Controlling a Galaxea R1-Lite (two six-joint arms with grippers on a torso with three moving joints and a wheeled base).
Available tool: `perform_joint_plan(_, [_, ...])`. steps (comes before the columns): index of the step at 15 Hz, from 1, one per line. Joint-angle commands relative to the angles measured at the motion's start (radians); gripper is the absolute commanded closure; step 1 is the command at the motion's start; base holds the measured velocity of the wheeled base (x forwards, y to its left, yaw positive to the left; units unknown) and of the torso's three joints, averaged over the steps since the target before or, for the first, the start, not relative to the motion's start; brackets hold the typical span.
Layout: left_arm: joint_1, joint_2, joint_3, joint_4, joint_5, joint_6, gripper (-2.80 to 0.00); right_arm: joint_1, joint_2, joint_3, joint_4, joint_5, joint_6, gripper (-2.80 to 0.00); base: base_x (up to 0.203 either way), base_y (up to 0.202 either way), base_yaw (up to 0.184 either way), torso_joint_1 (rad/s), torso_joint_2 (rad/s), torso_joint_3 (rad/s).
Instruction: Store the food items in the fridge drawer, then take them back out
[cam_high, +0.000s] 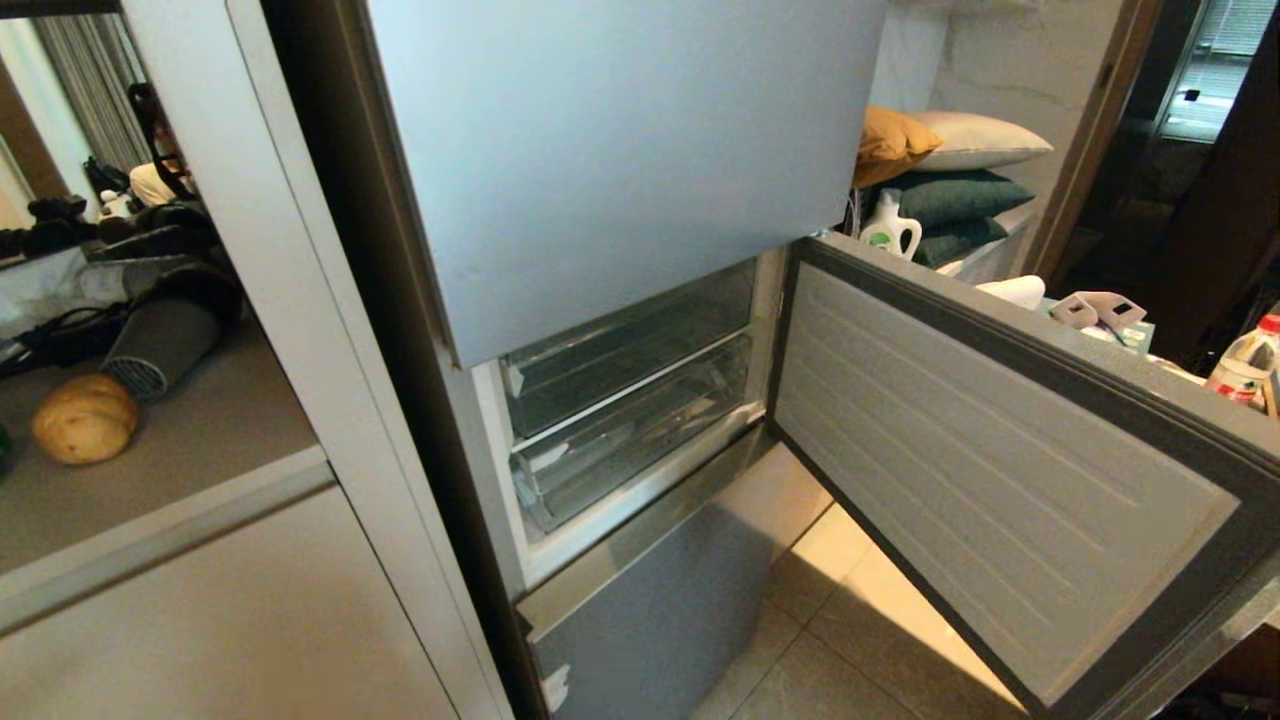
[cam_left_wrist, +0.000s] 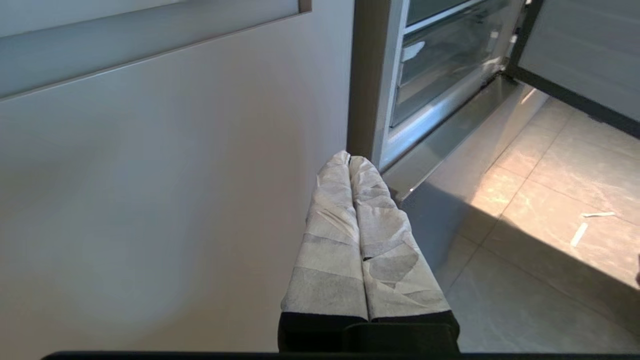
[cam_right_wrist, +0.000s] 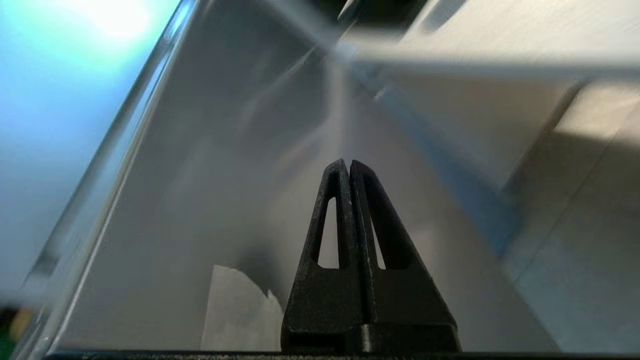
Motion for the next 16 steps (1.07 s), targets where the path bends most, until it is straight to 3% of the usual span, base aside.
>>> perform_joint_plan(1, [0.000,0.001,0.011,-0.001,0.000,0.000,0.00,0.089,-0.113,0.109,-0.006,0.002,-0.006,0.00,0.000,0.000,0.000,0.000,0.00,0.000])
perform_joint_plan(7, [0.000,0.001,0.011,-0.001,0.000,0.000,0.00,0.158,-0.221,0.210,-0.007,0.002,-0.088,0.00,0.000,0.000,0.000,0.000,0.00,0.000])
perform_joint_plan(12, [0.000,0.001,0.011,-0.001,0.000,0.000,0.00,0.330,-0.217,0.205,-0.004,-0.005,-0.097,0.00,0.000,0.000,0.000,0.000,0.00,0.000])
perform_joint_plan(14, [0.000,0.001,0.011,-0.001,0.000,0.000,0.00,0.470,-0.162,0.154,0.000,-0.078,-0.094,0.00,0.000,0.000,0.000,0.000,0.00,0.000])
perform_joint_plan(16, [0.000,0.001,0.011,-0.001,0.000,0.000,0.00,0.673,-0.071,0.092,0.004,-0.305,-0.097,0.00,0.000,0.000,0.000,0.000,0.00,0.000])
